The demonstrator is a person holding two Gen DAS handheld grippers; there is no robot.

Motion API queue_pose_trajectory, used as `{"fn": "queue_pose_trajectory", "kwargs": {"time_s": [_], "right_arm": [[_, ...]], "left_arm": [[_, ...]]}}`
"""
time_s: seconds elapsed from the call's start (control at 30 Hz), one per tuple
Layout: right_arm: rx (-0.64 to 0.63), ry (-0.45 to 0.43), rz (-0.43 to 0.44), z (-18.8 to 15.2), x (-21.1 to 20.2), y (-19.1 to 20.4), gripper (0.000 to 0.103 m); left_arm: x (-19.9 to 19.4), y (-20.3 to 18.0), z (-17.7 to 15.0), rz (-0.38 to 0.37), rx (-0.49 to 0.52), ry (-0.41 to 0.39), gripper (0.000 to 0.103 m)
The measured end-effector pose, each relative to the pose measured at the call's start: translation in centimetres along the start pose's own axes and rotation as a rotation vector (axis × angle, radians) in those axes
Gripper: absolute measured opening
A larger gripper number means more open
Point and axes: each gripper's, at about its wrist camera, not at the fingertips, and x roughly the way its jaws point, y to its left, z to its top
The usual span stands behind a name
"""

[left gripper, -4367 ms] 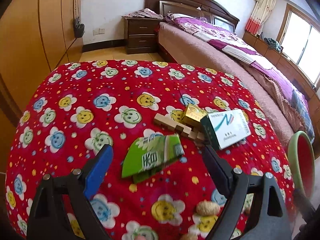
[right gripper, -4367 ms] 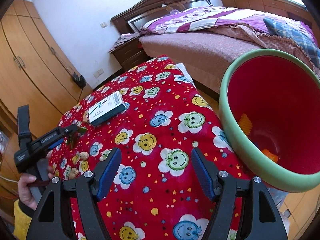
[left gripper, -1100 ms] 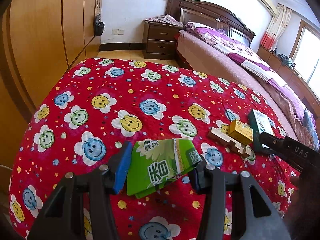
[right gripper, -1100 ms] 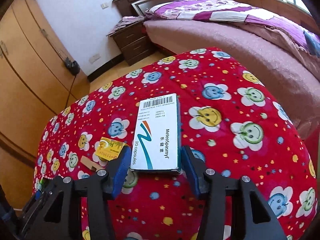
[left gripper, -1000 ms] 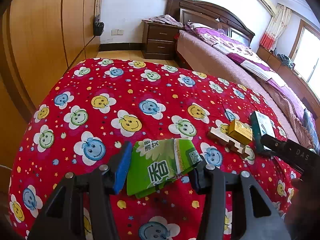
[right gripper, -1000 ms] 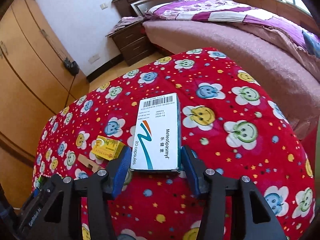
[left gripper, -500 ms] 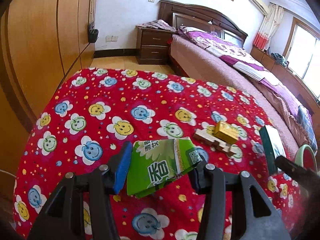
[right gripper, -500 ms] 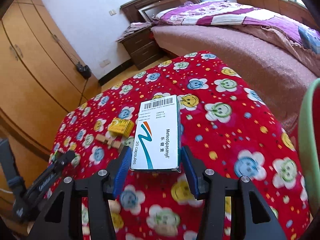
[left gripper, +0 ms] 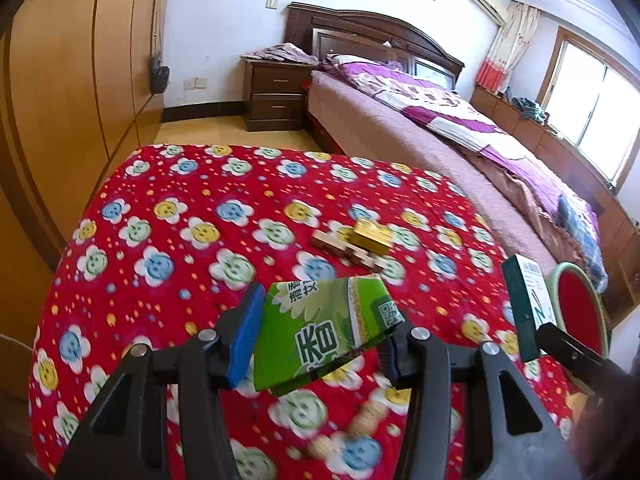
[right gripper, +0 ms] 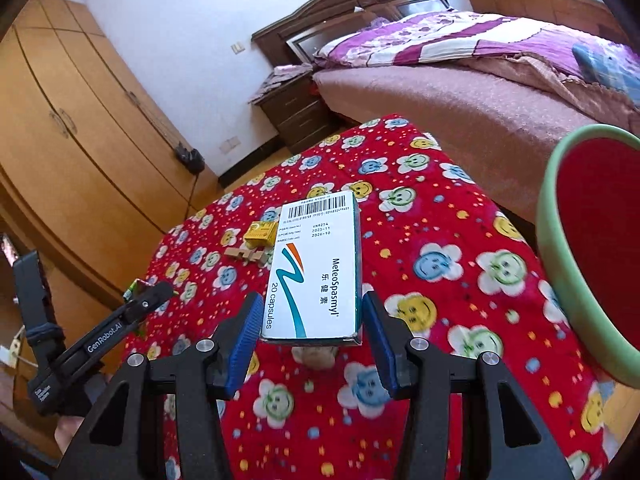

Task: Collect trash
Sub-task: 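Carry the green carton and white box over the red bucket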

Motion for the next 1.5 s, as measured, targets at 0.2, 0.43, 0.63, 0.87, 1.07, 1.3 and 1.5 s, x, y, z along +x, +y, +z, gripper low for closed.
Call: {"fn": "queue_pose_trajectory", "kwargs": {"time_s": [0.2,0.43,0.63,0.87,1.07,1.3,1.5], "right_arm": [[0.012,-0.037,0.020,-0.6,-2.6,-0.7,0.052],[0.034,-0.070,0.027,-1.3,-4.9,-2.2,0.052],[0.059,-0.100,0.023,-1.5,-6.4,-3.9,0.052],[0.093,-0.139,0.014,-2.2,-9.1,-6.2,0.052],[0.122,-0.165,0.006,-2.6,-10.6,-7.8,0.052],[0.166,-0.198,-0.019,-2.9,-12.2,-10.0,0.052],[0.214,-0.219,-0.049,-3.1,-13.2,-12.4,0.052]], "left_arm": [[-1.5,-1.7,-1.1,-0.041,0.000,0.013,0.051],[-2.7,-3.8,-2.1,-0.069,0.017,0.023,0.051],[-3.6,-5.5,-2.5,-0.099,0.033,0.024,0.052],[-4.2,-8.2,-2.8,-0.139,0.073,0.028,0.051],[-4.1,-10.9,-3.2,-0.166,0.121,0.040,0.052],[-3.4,-13.8,-3.7,-0.200,0.172,0.061,0.051],[-2.9,-16.3,-4.4,-0.230,0.216,0.077,0.051]]}}
